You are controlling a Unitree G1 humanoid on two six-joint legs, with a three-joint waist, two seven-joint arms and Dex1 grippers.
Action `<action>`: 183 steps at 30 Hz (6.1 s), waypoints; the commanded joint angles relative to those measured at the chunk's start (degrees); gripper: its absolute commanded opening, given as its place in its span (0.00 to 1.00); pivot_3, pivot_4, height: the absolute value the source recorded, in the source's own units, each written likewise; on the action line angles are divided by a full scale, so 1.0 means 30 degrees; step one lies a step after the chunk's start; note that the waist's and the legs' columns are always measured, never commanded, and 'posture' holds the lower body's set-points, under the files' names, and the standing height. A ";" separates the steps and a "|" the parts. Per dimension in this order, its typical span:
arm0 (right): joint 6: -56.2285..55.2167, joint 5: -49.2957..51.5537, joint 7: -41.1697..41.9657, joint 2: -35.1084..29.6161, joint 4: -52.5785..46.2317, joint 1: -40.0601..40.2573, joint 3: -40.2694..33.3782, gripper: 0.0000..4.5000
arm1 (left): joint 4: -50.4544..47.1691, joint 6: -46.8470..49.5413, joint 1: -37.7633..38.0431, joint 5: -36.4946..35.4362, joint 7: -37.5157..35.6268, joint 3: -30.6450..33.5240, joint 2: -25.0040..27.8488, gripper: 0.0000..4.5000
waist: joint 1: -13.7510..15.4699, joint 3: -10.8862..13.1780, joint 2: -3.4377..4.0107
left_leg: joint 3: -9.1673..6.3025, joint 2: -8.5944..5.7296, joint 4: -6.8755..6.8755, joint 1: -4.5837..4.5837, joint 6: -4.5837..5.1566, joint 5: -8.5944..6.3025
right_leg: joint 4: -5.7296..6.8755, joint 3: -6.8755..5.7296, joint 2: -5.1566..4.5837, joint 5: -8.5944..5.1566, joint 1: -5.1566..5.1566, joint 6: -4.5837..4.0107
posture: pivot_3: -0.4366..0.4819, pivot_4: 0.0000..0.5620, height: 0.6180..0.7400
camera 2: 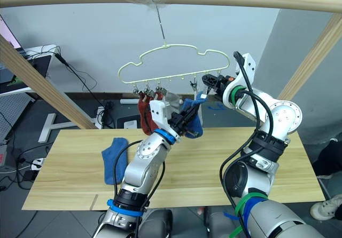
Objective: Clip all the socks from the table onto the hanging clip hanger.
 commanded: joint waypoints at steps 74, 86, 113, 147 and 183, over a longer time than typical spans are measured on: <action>-2.1035 -1.2423 0.6288 -0.3522 0.1495 0.6992 1.3580 0.36 | -1.0094 0.8489 0.2785 -0.8207 -0.3951 0.6827 1.1754 1.00 | 0.0240 0.0162 -0.0116 | 0.0033 0.0055 -0.0004 0.0005 -0.0016 0.0003 | 0.0001 0.0030 -0.0023 -0.0020 -0.0049 0.0025 | 0.58 0.42 1.00; -2.1647 -1.2723 0.6277 -0.2790 0.2474 0.5945 1.3624 0.36 | -1.0383 0.8628 0.1829 -0.8425 -0.3850 0.6446 1.1735 1.00 | 0.0321 0.0162 -0.0116 | 0.0030 0.0055 0.0001 0.0006 -0.0015 0.0003 | 0.0007 0.0027 -0.0024 -0.0018 -0.0049 0.0022 | 0.58 0.42 1.00; -2.2451 -1.2819 0.6650 -0.2407 0.3814 0.5080 1.3479 0.31 | -1.0398 0.8951 0.0395 -0.8980 -0.3411 0.6430 1.1497 1.00 | 0.0380 0.0162 -0.0116 | 0.0027 0.0054 0.0004 0.0008 -0.0016 0.0003 | 0.0021 0.0018 -0.0026 0.0031 -0.0049 -0.0063 | 0.59 0.42 1.00; -1.7068 -1.1109 0.9132 -0.4486 0.1244 0.4998 1.2856 0.00 | 0.3723 0.2461 0.6223 -0.0854 0.0124 0.7470 1.0201 1.00 | 0.0651 0.0158 -0.0109 | 0.0021 0.0055 0.0022 0.0022 -0.0007 0.0004 | 0.0027 0.0000 -0.0045 0.0042 -0.0041 -0.0084 | 0.54 0.40 1.00; -1.5880 -1.1120 0.8916 -0.4642 0.0277 0.4978 1.2659 0.00 | 0.9387 -0.0353 0.2564 0.0156 -0.1735 0.6656 0.9565 1.00 | 0.0574 0.0152 -0.0117 | 0.0019 0.0050 0.0021 0.0019 -0.0006 0.0003 | 0.0042 -0.0016 -0.0064 0.0055 -0.0039 -0.0093 | 0.51 0.41 1.00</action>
